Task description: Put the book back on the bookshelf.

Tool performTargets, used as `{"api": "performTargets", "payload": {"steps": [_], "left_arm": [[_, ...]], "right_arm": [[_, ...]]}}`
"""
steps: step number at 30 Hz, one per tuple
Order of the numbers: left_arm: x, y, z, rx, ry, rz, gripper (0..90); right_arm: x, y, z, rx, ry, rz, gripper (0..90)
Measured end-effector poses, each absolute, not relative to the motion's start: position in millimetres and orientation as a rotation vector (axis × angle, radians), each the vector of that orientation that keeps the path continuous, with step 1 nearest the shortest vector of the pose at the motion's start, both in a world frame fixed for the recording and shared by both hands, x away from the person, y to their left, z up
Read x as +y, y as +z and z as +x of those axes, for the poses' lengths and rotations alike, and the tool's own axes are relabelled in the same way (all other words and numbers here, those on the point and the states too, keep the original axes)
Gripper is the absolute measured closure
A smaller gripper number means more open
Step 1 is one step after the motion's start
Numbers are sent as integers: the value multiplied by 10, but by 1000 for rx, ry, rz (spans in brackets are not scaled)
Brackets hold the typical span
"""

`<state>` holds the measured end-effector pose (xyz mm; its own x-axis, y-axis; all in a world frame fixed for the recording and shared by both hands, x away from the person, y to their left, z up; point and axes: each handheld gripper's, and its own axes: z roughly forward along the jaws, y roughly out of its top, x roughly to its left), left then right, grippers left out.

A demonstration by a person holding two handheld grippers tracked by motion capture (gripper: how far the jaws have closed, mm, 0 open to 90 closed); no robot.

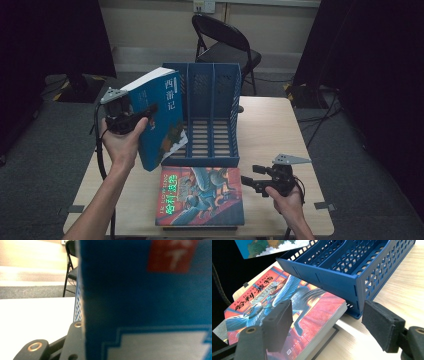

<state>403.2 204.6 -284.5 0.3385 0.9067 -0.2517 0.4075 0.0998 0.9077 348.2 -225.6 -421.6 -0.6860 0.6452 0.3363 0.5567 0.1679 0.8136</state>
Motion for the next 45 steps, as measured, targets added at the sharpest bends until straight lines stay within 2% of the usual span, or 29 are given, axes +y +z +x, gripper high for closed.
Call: {"api": "performTargets", "payload": {"steps": [28,45], "left_arm": [[1760,-2923,4316,1344,663,1530,617],[1599,-3006,4506,1394,755,1419,617]], "right_arm": [[-2238,-4228,3460,2349,1566,1196,233],[-2261,-4237,3448,2351,1586,1205,233]]}}
